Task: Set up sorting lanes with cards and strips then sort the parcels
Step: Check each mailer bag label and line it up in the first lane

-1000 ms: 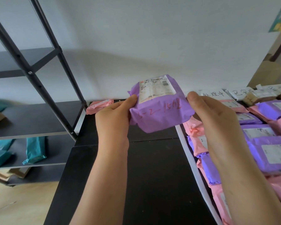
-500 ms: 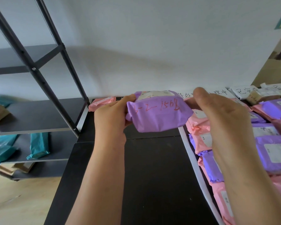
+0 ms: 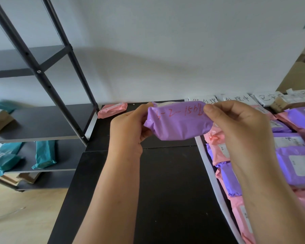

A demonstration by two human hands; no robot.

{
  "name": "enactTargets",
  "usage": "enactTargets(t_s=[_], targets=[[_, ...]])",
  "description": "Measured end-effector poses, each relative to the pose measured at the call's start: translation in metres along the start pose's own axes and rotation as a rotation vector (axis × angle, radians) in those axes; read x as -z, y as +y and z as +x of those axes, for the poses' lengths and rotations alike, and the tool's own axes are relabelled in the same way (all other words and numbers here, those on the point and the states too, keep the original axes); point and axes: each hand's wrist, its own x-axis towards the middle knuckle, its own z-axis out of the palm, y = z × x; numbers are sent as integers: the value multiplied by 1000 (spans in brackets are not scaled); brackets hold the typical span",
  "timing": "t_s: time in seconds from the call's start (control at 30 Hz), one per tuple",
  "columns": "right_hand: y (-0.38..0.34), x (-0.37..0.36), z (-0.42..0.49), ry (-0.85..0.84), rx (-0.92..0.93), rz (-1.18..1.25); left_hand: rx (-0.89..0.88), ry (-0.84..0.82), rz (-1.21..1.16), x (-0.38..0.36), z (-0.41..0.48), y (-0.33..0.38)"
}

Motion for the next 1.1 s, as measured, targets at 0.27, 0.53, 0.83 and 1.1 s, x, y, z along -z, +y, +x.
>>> enactTargets(t_s=[0.27,0.53,0.83,1.1], targets=[[5,5,0,-11,7,-21,-14,0,69,-3,-2,-2],[19,6,-9,-62,-85,38,-28,-6,179,4,-5,-20],[15,18,-39,43,-270,-69,-187,-137,439,6,-7,-41],[33,45,-90,231,-366,-266,-252,-374,648,13,-24,-73]])
